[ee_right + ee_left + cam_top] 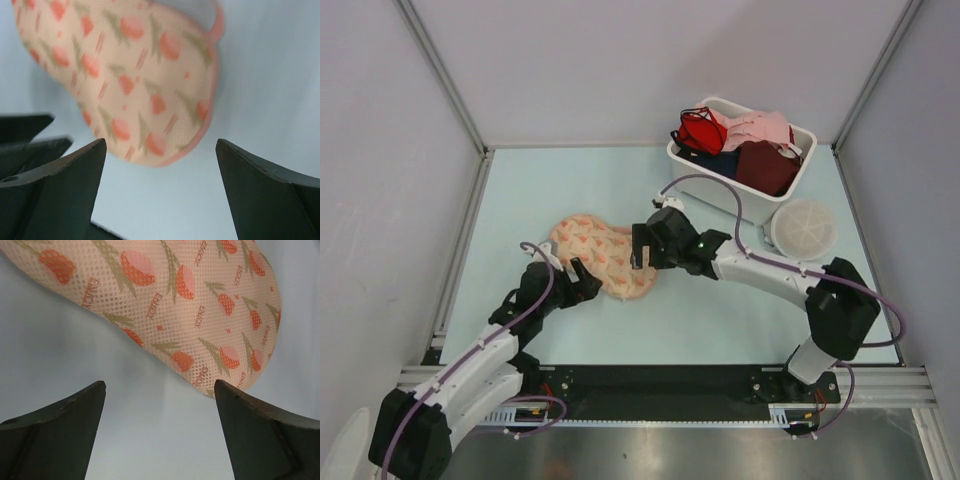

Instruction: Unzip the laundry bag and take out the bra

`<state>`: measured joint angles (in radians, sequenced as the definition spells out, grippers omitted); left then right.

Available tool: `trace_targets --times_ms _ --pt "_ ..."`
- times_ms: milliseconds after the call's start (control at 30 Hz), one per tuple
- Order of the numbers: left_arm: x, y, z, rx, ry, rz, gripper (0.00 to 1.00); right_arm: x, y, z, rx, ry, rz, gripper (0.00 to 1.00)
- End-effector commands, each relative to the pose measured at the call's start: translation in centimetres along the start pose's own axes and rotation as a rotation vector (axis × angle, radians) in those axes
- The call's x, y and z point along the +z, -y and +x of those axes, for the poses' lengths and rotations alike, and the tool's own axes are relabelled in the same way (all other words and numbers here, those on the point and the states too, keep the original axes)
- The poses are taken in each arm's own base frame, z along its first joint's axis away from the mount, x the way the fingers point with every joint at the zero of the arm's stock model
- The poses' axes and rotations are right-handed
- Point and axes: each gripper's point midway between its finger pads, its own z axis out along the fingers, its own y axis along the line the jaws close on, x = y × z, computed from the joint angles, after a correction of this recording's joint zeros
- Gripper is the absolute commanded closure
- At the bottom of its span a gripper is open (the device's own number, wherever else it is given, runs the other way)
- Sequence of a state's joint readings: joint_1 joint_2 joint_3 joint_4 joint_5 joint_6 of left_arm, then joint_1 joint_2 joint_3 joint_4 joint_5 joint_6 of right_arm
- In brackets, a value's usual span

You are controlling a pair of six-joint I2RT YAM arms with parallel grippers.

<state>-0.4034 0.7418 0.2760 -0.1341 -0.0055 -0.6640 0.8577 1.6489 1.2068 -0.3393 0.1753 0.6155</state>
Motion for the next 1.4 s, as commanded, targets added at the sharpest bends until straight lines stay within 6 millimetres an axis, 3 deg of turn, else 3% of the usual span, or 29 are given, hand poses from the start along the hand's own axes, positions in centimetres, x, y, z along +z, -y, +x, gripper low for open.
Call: trace_targets --times_ms 0,133,367,667,900,1167,1267,1367 --pt "1.3 2.2 -1.1 -0.026 0.029 0.086 0.06 -2.2 -2.9 4.5 0.024 -0.056 -0.079 0.06" --pt "2.3 2.9 -1.7 -0.013 0.025 0.091 0.12 -2.0 -5.0 8.1 0.027 -0.109 -0.117 0.11" --pt "3.9 2.7 -1.3 -0.010 -0.007 0.060 0.19 0.0 -7.5 11.5 -0.006 -0.174 -0.161 0.19" --pt "5.0 2.2 -1.2 -0.045 0.011 0.042 0.33 2.3 -8.9 11.7 -0.044 -0.155 -0.164 0.27" --pt "6.2 1.9 -0.8 -0.037 -0.012 0.022 0.44 3.4 -8.5 11.2 -0.063 -0.114 -0.120 0.32" --pt "6.8 2.6 -1.2 -0.044 -0.014 0.038 0.85 4.5 -7.4 11.3 -0.083 -0.094 -0.051 0.37" --pt "6.6 3.0 -1.5 -0.043 -0.011 0.049 0.96 4.7 -6.9 11.2 -0.094 -0.079 -0.021 0.39" --pt "6.3 3.3 -1.7 -0.042 -0.008 0.055 1.00 4.7 -6.6 10.6 -0.099 -0.052 -0.002 0.41"
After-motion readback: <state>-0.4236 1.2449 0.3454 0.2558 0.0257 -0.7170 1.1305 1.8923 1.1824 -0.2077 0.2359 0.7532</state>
